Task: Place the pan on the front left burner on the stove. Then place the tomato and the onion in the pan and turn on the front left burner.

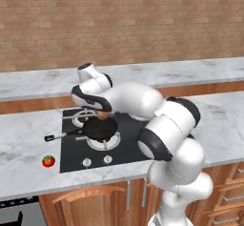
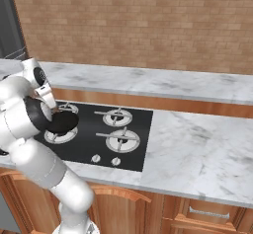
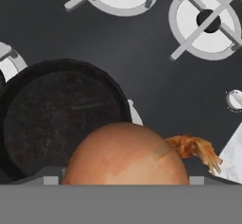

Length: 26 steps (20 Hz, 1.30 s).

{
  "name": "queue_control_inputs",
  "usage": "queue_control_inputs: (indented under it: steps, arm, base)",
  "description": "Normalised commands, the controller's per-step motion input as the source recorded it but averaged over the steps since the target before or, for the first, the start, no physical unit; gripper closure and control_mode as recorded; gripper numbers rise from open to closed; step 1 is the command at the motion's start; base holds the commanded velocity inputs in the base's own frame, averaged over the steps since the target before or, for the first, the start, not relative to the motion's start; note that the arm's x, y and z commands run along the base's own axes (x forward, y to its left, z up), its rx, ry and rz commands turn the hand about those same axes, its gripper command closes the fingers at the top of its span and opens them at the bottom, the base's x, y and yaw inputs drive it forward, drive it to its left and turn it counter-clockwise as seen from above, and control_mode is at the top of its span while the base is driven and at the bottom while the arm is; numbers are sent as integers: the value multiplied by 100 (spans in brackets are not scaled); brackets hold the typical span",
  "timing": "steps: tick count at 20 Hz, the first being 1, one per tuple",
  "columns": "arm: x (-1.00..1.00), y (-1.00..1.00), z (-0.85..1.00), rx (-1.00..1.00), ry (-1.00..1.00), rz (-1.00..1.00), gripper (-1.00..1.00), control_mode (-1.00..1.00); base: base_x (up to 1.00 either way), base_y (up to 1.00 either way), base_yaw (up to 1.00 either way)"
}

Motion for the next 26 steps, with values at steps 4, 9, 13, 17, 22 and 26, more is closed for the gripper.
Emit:
queue_control_inputs:
  steps: [4, 9, 13, 17, 22, 26]
  arm:
    - [14, 0, -5, -1, 0, 0, 100, -100]
    - [0, -2, -14, 0, 0, 0, 100, -100]
    - [0, -12, -26, 0, 0, -1, 100, -100]
    - [6, -27, -18, 0, 0, -2, 100, -100]
    - [2, -25, -12, 0, 0, -1, 100, -100]
    - [1, -15, -12, 0, 0, 0, 100, -100]
  base:
    - [0, 0, 0]
    - [0, 0, 0]
    - [0, 0, 0]
    - [0, 0, 0]
    - [0, 0, 0]
    - [0, 0, 0]
